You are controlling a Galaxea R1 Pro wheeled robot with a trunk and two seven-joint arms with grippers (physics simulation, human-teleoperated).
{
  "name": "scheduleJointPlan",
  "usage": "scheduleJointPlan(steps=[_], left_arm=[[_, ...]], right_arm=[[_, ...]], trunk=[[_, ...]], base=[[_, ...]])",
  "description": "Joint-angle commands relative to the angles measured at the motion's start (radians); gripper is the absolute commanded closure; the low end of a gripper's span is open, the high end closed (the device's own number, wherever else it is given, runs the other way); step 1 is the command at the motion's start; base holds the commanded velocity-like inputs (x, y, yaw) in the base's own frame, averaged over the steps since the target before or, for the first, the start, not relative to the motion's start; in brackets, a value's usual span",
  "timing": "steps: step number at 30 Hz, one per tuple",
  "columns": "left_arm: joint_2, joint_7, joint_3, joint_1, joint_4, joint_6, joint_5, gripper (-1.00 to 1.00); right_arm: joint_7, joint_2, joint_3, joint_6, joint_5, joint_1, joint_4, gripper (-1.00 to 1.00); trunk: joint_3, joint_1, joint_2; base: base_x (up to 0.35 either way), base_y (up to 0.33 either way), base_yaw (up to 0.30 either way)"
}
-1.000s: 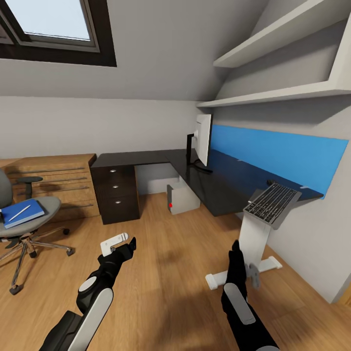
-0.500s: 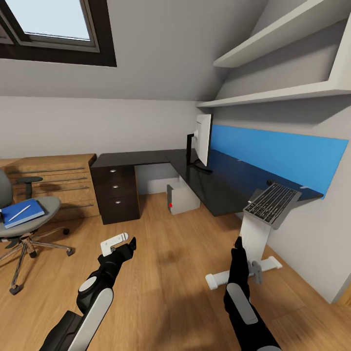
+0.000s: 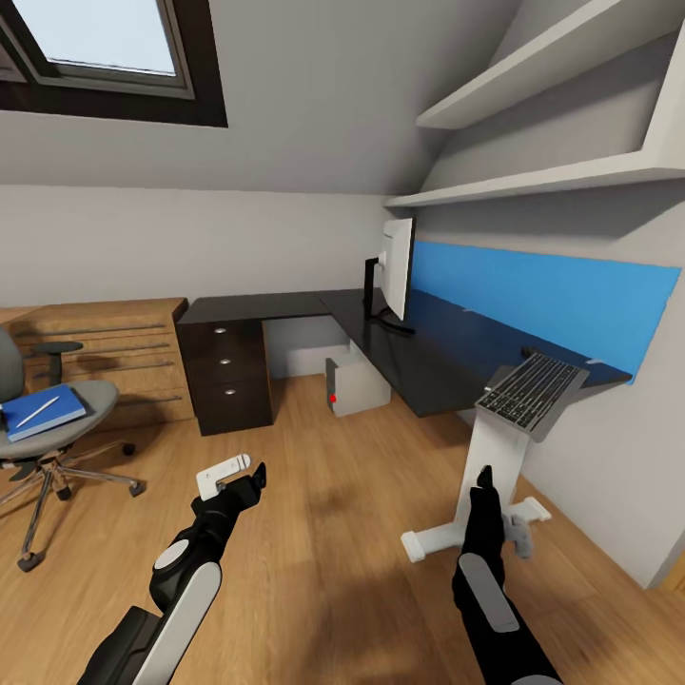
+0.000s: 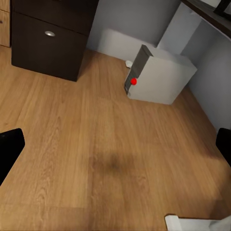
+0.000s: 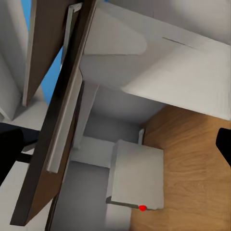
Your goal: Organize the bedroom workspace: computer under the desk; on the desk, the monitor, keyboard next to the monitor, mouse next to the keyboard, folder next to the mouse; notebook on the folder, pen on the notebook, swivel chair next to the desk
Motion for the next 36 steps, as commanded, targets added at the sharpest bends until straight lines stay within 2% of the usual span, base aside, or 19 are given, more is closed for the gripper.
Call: scheduleJointPlan(steps=[1,3,8,26,36], left_arm=[[0.002,0.008,-0.002,-0.001,-0.001,0.002,0.007,-1.0],[0.002,0.008,-0.002,-0.001,-0.001,0.003,0.007,-1.0],[0.003,0.008,-0.002,-0.001,0.0,0.004,0.007,-1.0],[0.004,0.007,-0.003,-0.001,0.0,0.004,0.005,-1.0],[0.004,0.007,-0.002,-0.001,0.002,0.004,0.004,-1.0]], right_arm=[[0.009,-0.003,-0.002,-0.001,-0.01,-0.001,0.0,-1.0],[0.009,-0.018,-0.003,-0.001,-0.01,-0.001,0.0,-1.0],[0.009,-0.028,-0.003,-0.001,-0.01,-0.001,0.0,-1.0],[0.009,-0.031,-0.002,0.0,-0.01,-0.001,0.0,-1.0],[0.009,-0.031,-0.002,-0.001,-0.01,-0.001,0.0,-1.0]], trunk=[[-0.001,0.0,0.0],[-0.001,0.0,0.0],[-0.001,0.0,0.0],[-0.001,0.0,0.0],[0.03,-0.039,0.07]], base=[[0.0,0.0,0.0],[0.0,0.0,0.0],[0.0,0.0,0.0],[0.081,0.0,0.0],[0.008,0.0,0.0]])
